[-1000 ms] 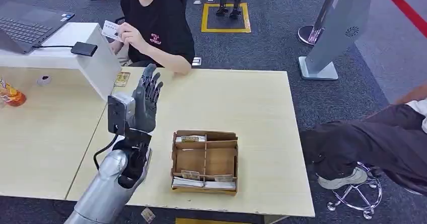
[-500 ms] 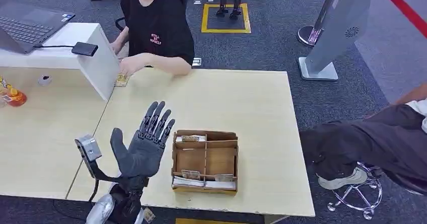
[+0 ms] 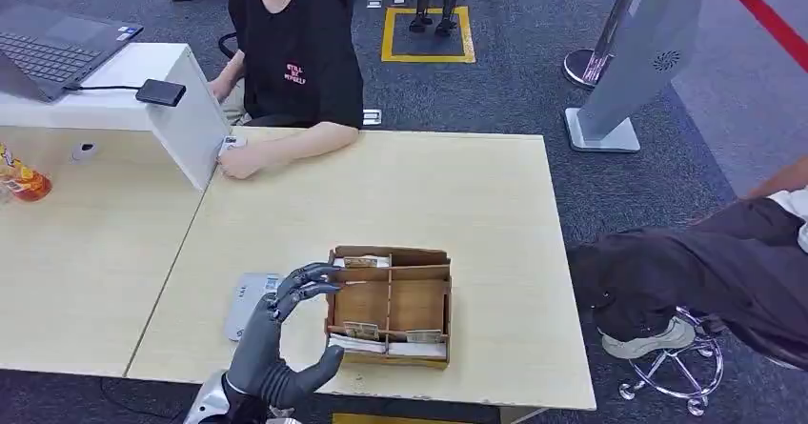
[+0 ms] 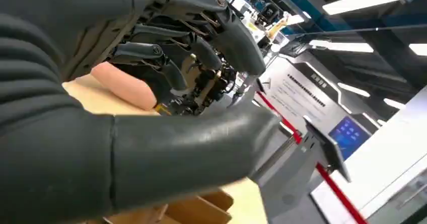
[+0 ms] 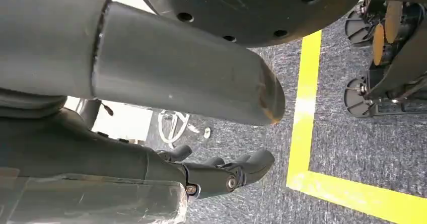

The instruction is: Pass the card to the sensor for recognition and then transmit it.

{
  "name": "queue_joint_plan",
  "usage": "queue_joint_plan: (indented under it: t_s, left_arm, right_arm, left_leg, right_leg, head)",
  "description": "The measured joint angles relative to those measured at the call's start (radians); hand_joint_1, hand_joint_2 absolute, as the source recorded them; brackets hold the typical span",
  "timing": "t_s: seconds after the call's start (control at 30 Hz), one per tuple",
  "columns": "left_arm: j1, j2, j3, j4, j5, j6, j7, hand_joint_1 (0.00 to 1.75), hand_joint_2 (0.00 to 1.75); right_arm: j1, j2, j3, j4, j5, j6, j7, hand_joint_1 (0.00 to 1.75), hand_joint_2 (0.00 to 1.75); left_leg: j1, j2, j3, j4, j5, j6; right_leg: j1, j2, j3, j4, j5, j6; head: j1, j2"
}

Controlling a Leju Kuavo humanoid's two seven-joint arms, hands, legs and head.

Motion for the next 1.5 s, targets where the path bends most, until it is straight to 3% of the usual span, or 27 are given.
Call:
queue_joint_plan:
  t_s: [0.17,0.37,0.53,0.7,1.07,1.5]
  left_arm:
    - [-0.058,0.071,-0.085,0.01,-0.159,0.019,0.057,0.0,1.75]
    - [-0.135,0.157,-0.169,0.029,-0.253,-0.01,0.106,0.03,1.75]
    - [-0.193,0.202,-0.227,0.047,-0.376,-0.029,0.177,0.07,1.75]
    - [-0.231,0.22,-0.265,0.068,-0.454,-0.039,0.227,0.21,1.75]
    - [-0.303,0.252,-0.317,0.087,-0.522,-0.083,0.297,0.28,1.75]
    - [-0.421,0.265,-0.372,0.085,-0.49,-0.275,0.303,0.28,1.75]
  right_arm:
    - [-0.001,0.0,-0.001,0.0,0.004,0.005,0.005,0.0,0.0]
    - [-0.002,0.0,-0.002,0.0,0.011,0.01,0.012,0.0,0.0]
    - [-0.002,0.0,-0.002,0.0,0.013,0.017,0.02,0.0,0.0]
    - [-0.002,0.0,-0.003,-0.002,0.015,0.018,0.02,0.0,0.0]
    - [-0.003,0.0,-0.007,-0.005,0.018,0.021,0.025,0.0,0.0]
    - [-0.005,0.0,-0.013,-0.005,0.021,0.029,0.025,0.0,0.0]
  left_leg:
    - [0.0,0.0,0.0,0.0,0.0,0.0]
    - [0.0,0.0,0.0,0.0,0.0,0.0]
    - [0.0,0.0,0.0,0.0,0.0,0.0]
    - [0.0,0.0,0.0,0.0,0.0,0.0]
    - [0.0,0.0,0.0,0.0,0.0,0.0]
    - [0.0,0.0,0.0,0.0,0.001,-0.001]
  right_leg:
    - [0.0,0.0,0.0,0.0,0.0,0.0]
    - [0.0,0.0,0.0,0.0,0.0,0.0]
    - [0.0,0.0,0.0,0.0,0.0,0.0]
    - [0.0,0.0,0.0,0.0,0.0,0.0]
    - [0.0,0.0,0.0,0.0,0.0,0.0]
    - [0.0,0.0,0.0,0.0,0.001,-0.001]
  head:
    - [0.0,0.0]
    - [0.0,0.0]
    - [0.0,0.0]
    - [0.0,0.0]
    - [0.0,0.0]
    - [0.0,0.0]
